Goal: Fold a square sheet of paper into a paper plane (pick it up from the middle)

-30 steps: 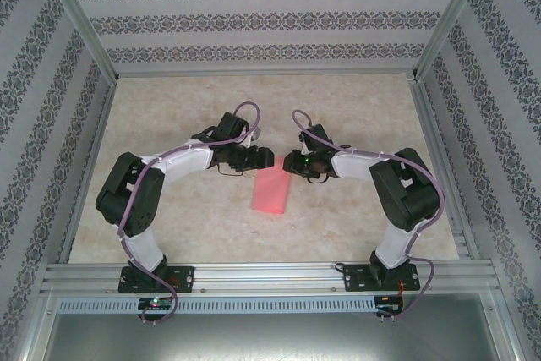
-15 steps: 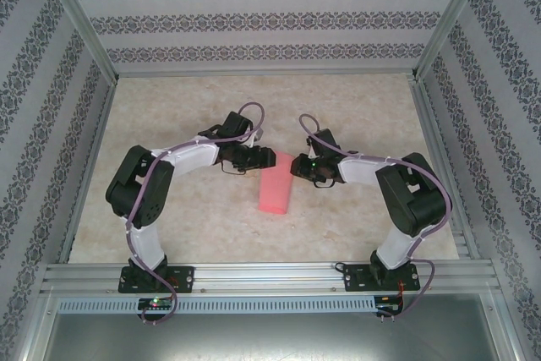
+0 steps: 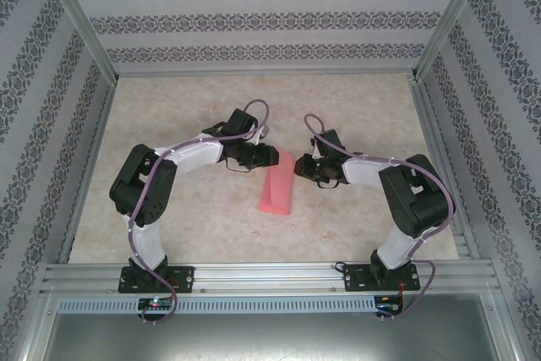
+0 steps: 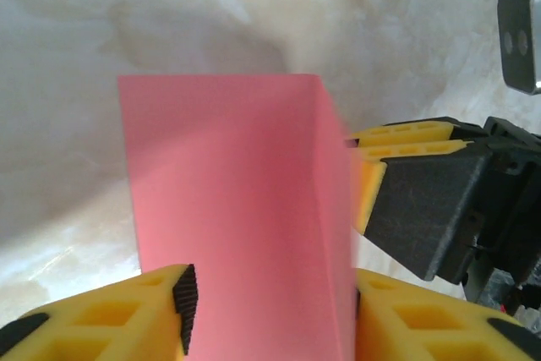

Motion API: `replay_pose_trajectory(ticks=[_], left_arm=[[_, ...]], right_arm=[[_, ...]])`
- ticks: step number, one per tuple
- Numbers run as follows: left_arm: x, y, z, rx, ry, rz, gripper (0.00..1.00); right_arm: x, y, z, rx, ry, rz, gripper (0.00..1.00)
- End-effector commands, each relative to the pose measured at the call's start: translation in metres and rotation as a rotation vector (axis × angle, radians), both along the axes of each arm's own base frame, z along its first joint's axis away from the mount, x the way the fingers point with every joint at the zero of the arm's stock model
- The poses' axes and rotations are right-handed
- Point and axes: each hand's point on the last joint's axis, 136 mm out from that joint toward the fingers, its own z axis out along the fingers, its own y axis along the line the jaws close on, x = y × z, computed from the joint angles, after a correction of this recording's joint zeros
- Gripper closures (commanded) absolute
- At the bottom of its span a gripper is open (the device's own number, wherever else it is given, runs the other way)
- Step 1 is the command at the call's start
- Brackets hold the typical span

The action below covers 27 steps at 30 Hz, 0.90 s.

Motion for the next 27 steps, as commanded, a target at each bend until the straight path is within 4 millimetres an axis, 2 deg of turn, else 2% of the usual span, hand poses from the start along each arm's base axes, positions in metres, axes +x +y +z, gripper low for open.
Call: replay_pose_trajectory(ticks=[1,5,9,13,18,24,27], left_arm=[[-0.001,-0.012,0.012,-0.033,-0.002,-0.033,0.61],[-0.003,-0.02,0.019,-0.051,-0.003,-0.054,0.78],[-0.006,-0.031,0.025,-0.063,0.003,-0.084,0.84],[-0.011,-0.043,0.029,-0.056,-0.005,-0.127,0.88],[-0.013,-0.054,0.019,-0.062,0.025,-0.151,0.92],[-0.008,-0.07,0.019,-0.123,0.041,-0.162,0.94],[-0.011,-0.08,0.021,-0.136,0.051,-0.188,0.94]], right_arm=[[-0.002,-0.008,0.006,-0.013,-0.012,-0.002,0.73],[-0.003,-0.006,0.014,0.008,-0.028,0.003,0.71],[-0.005,-0.008,0.026,0.023,-0.053,0.0,0.67],[-0.007,-0.013,0.032,0.036,-0.065,-0.008,0.63],[-0.011,-0.022,0.034,0.051,-0.067,-0.026,0.61],[-0.017,-0.031,0.034,0.093,-0.073,-0.052,0.6],[-0.019,-0.038,0.029,0.091,-0.06,-0.069,0.6]])
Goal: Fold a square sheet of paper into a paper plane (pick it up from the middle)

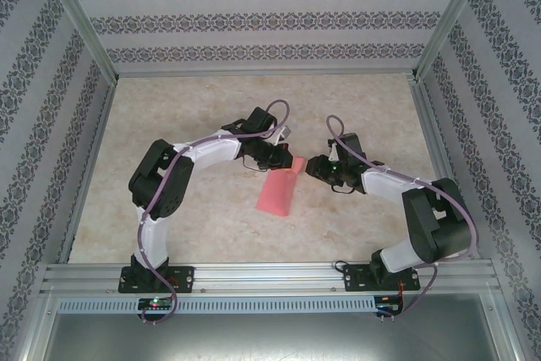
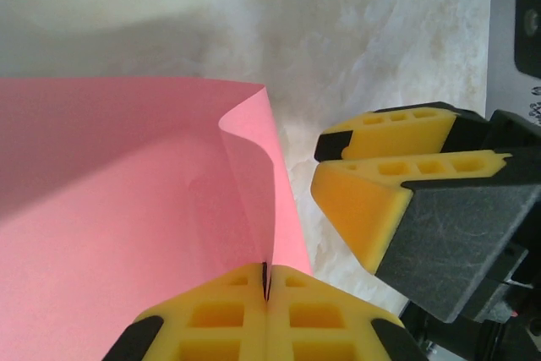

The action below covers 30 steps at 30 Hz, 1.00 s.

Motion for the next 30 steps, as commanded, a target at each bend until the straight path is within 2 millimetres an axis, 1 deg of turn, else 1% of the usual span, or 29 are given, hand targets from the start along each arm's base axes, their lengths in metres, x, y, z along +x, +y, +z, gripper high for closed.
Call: replay_pose_trajectory(ticks=[1,5,10,13,16,17,19,20,21,22,24,26,28,29,30], left_arm=[[-0.004,-0.022,0.017,-0.056,-0.01,-0.05,0.94],[-0.005,-0.025,0.005,-0.025,0.011,-0.067,0.94],[-0.009,-0.036,0.015,-0.003,-0.023,-0.099,0.92],[-0.009,-0.041,0.009,0.003,-0.011,-0.103,0.91],[-0.008,-0.048,0.003,-0.002,-0.001,-0.102,0.89],[-0.007,-0.05,0.002,-0.004,-0.002,-0.104,0.87],[-0.007,-0.055,0.007,-0.01,-0.013,-0.113,0.77],[-0.006,-0.056,0.009,-0.015,-0.019,-0.114,0.74],[-0.006,-0.057,0.014,-0.02,-0.028,-0.114,0.69],[-0.005,-0.056,0.019,-0.022,-0.04,-0.113,0.61],[-0.005,-0.055,0.034,-0.031,-0.072,-0.116,0.51],[-0.007,-0.053,0.05,-0.043,-0.102,-0.121,0.46],[-0.009,-0.047,0.063,-0.035,-0.131,-0.122,0.42],[-0.009,-0.043,0.065,-0.023,-0.141,-0.121,0.39],[-0.009,-0.038,0.068,-0.01,-0.154,-0.119,0.37]], right_arm=[[0.0,-0.005,0.004,0.033,-0.019,-0.01,0.6],[0.0,-0.012,0.006,0.051,-0.025,-0.03,0.59],[-0.007,-0.025,0.011,0.064,-0.033,-0.048,0.54],[-0.012,-0.035,0.017,0.109,-0.04,-0.072,0.51],[-0.017,-0.037,0.026,0.184,-0.039,-0.088,0.49],[-0.021,-0.037,0.027,0.201,-0.028,-0.091,0.48],[-0.03,-0.035,0.03,0.228,-0.009,-0.085,0.46],[-0.034,-0.035,0.03,0.234,0.0,-0.09,0.45],[-0.039,-0.036,0.029,0.247,0.01,-0.099,0.44],[-0.044,-0.039,0.028,0.261,0.016,-0.113,0.43],[-0.049,-0.044,0.032,0.281,0.002,-0.138,0.41],[-0.052,-0.048,0.036,0.3,-0.015,-0.165,0.38],[-0.05,-0.048,0.045,0.321,-0.041,-0.17,0.35],[-0.057,-0.048,0.037,0.329,-0.019,-0.172,0.35],[-0.058,-0.047,0.037,0.343,-0.019,-0.17,0.34]])
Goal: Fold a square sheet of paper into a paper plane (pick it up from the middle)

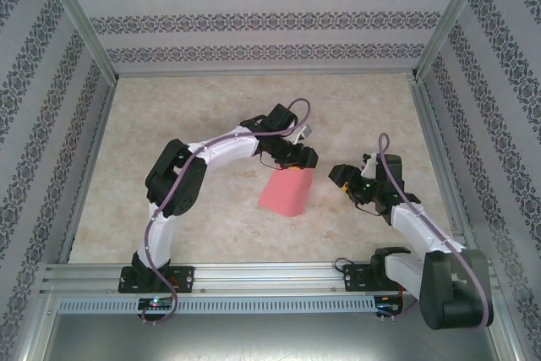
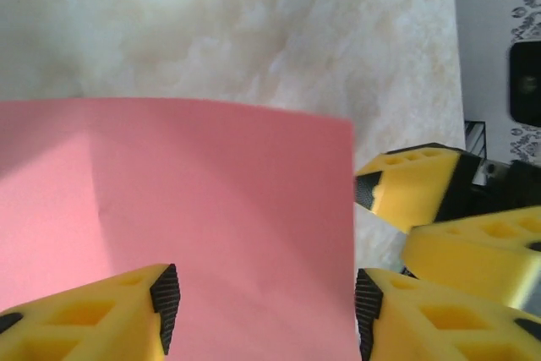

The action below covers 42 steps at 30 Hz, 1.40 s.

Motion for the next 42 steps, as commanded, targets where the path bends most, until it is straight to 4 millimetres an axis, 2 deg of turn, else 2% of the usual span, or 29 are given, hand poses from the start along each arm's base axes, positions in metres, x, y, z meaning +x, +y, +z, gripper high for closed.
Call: replay_pose_trajectory(ticks=[1,4,7,11,15,17,18,20,23,28,33,37,42], left_arm=[[-0.002,0.01,0.042,-0.001,-0.1,-0.012,0.35],[-0.003,0.018,0.049,-0.016,-0.106,-0.008,0.31],[-0.004,0.026,0.051,-0.001,-0.12,-0.006,0.32],[-0.003,0.038,0.033,0.03,-0.085,0.01,0.33],[-0.006,0.046,0.016,0.05,-0.064,0.018,0.35],[-0.007,0.051,0.006,0.075,-0.062,0.02,0.37],[-0.007,0.053,0.001,0.09,-0.067,0.022,0.38],[-0.006,0.054,-0.012,0.112,-0.056,0.017,0.4],[-0.004,0.056,-0.029,0.146,-0.042,0.018,0.44],[-0.007,0.064,-0.054,0.205,-0.025,0.021,0.46],[-0.012,0.066,-0.065,0.211,-0.008,0.013,0.47],[-0.013,0.066,-0.072,0.215,0.003,0.01,0.49],[-0.016,0.069,-0.077,0.226,0.013,0.009,0.5]], right_arm=[[-0.009,0.007,0.0,0.08,0.018,0.008,0.34],[-0.007,0.01,0.004,0.12,0.006,0.009,0.32],[-0.011,0.006,-0.002,0.086,0.02,0.004,0.31],[-0.01,0.007,-0.008,0.078,0.034,0.02,0.33],[-0.009,0.006,-0.025,0.039,0.081,0.048,0.35],[-0.013,0.004,-0.032,0.0,0.113,0.061,0.35],[-0.007,0.002,-0.027,-0.037,0.099,0.053,0.35],[-0.007,-0.004,-0.031,-0.12,0.118,0.051,0.34],[-0.005,-0.003,-0.039,-0.15,0.154,0.076,0.34],[0.004,-0.006,-0.048,-0.251,0.182,0.092,0.35],[0.014,0.003,-0.052,-0.281,0.194,0.143,0.35],[0.021,0.015,-0.047,-0.263,0.173,0.181,0.38],[0.02,0.025,-0.037,-0.211,0.155,0.207,0.43]])
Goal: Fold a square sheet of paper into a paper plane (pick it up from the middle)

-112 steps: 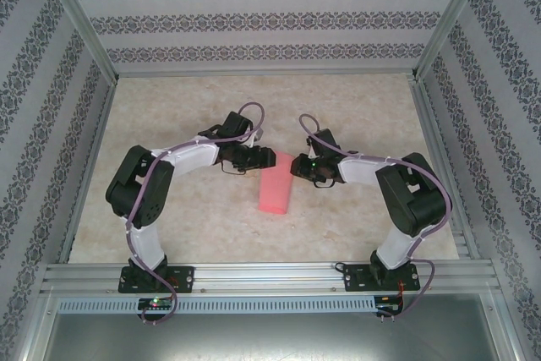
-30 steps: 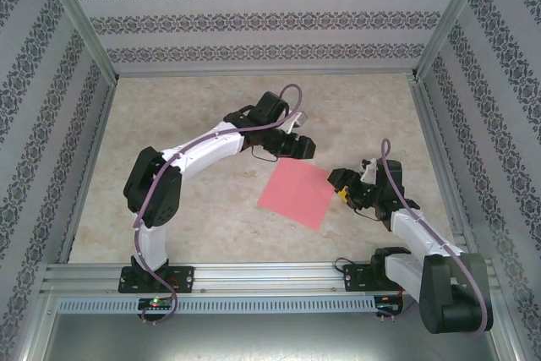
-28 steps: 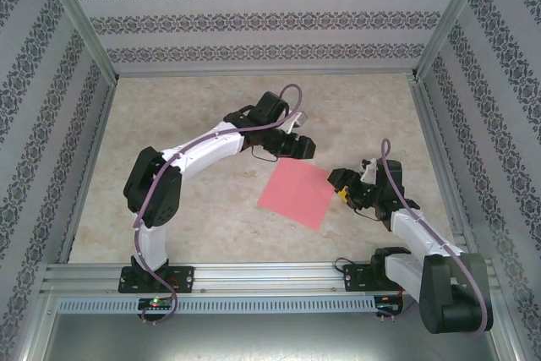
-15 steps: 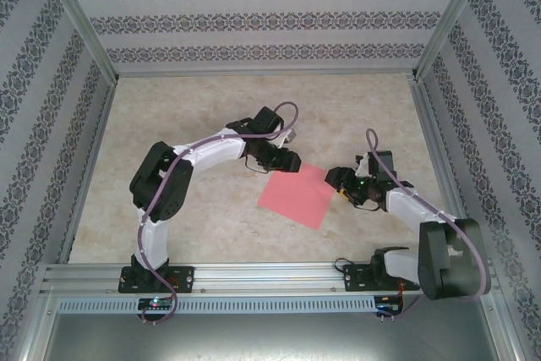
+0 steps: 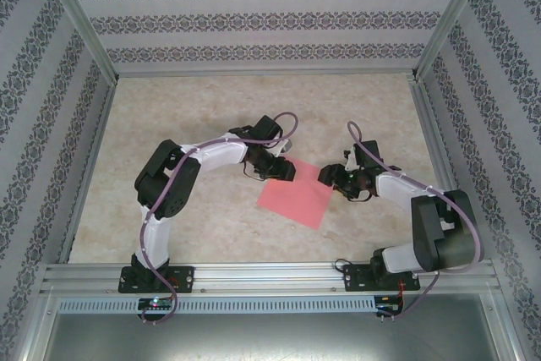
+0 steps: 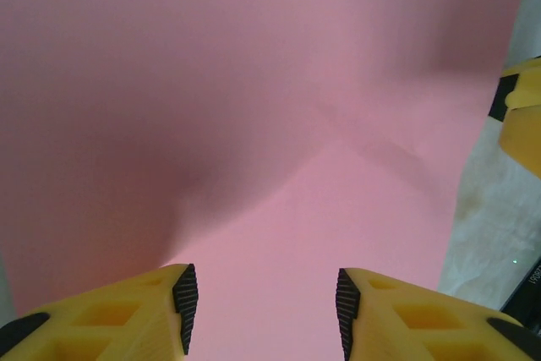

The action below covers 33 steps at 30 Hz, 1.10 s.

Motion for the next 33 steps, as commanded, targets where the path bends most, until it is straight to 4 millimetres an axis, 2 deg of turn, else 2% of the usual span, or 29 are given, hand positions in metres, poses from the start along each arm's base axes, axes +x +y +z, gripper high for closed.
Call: replay_pose_trajectory(ticks=[1,7,13,18,23,26,33], left_arm=[[0.0,0.005,-0.01,0.012,-0.012,-0.017,0.5],[-0.005,0.007,-0.009,0.005,-0.003,-0.014,0.51],[-0.01,0.013,0.012,-0.013,-0.02,0.008,0.51],[-0.015,0.036,0.034,-0.014,-0.049,0.071,0.49],[-0.015,0.08,0.05,-0.001,-0.073,0.164,0.44],[-0.016,0.101,0.054,-0.016,-0.071,0.208,0.38],[-0.024,0.134,0.056,-0.034,-0.068,0.276,0.27]], right_arm=[[0.0,0.011,0.013,0.041,-0.027,0.039,0.44],[-0.001,0.022,0.025,0.121,-0.06,0.04,0.46],[-0.002,-0.013,0.009,-0.181,0.033,0.015,0.36],[-0.001,-0.015,0.024,-0.348,0.026,-0.004,0.3],[-0.006,0.022,0.031,-0.262,0.034,-0.084,0.22],[-0.005,0.045,0.032,-0.274,0.043,-0.112,0.18],[-0.006,0.083,0.011,-0.393,0.134,-0.121,0.13]])
